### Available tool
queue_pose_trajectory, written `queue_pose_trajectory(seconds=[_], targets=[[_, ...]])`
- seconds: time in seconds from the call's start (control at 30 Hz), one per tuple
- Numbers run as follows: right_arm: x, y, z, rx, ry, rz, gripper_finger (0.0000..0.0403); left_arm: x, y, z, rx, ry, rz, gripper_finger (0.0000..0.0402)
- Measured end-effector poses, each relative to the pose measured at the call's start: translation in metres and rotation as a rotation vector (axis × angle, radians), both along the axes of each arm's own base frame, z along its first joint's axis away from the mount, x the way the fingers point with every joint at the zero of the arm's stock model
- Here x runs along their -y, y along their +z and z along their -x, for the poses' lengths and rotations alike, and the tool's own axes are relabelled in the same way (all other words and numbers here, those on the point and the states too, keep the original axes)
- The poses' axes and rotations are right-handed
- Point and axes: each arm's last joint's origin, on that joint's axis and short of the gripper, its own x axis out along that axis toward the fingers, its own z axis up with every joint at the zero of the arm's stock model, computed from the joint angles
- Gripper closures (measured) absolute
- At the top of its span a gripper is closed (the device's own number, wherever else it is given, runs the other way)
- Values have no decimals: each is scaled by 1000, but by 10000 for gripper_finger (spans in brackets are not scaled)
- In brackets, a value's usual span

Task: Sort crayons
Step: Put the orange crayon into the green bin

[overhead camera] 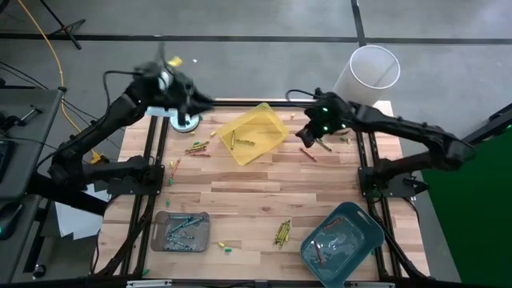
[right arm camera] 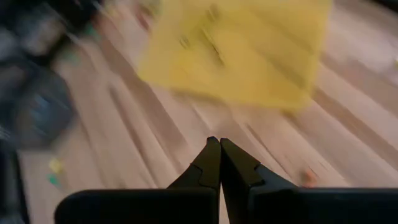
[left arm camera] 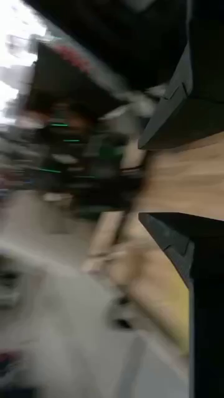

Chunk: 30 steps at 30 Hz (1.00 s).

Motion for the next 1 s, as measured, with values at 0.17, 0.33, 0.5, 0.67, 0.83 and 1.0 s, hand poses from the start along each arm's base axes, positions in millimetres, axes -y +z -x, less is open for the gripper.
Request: queue_pose_trajectory(seconds=[0.17, 0.33, 0.5, 0.67, 0.83, 1.0], targets=[[-12, -5, 5, 238, -35, 30, 403, 36, -47, -5, -481, -56, -20, 243], [-14, -14, 3, 261, -42, 11, 403, 61, -95, -2, -891, -11, -139, 257], [-13, -20, 2, 236, -38, 5, 403, 67, -138, -8, -947, 0, -104, 267], [-13, -20, 2, 233, -27, 19, 403, 61, -164, -21, -971, -12, -122, 268], [-13, -20, 2, 233, -22, 27, 403, 55, -189, -34, -1099, -69, -218, 268], [-13, -20, 2, 228, -37, 40, 403, 49, -216, -45, -1227, -132, -251, 268]])
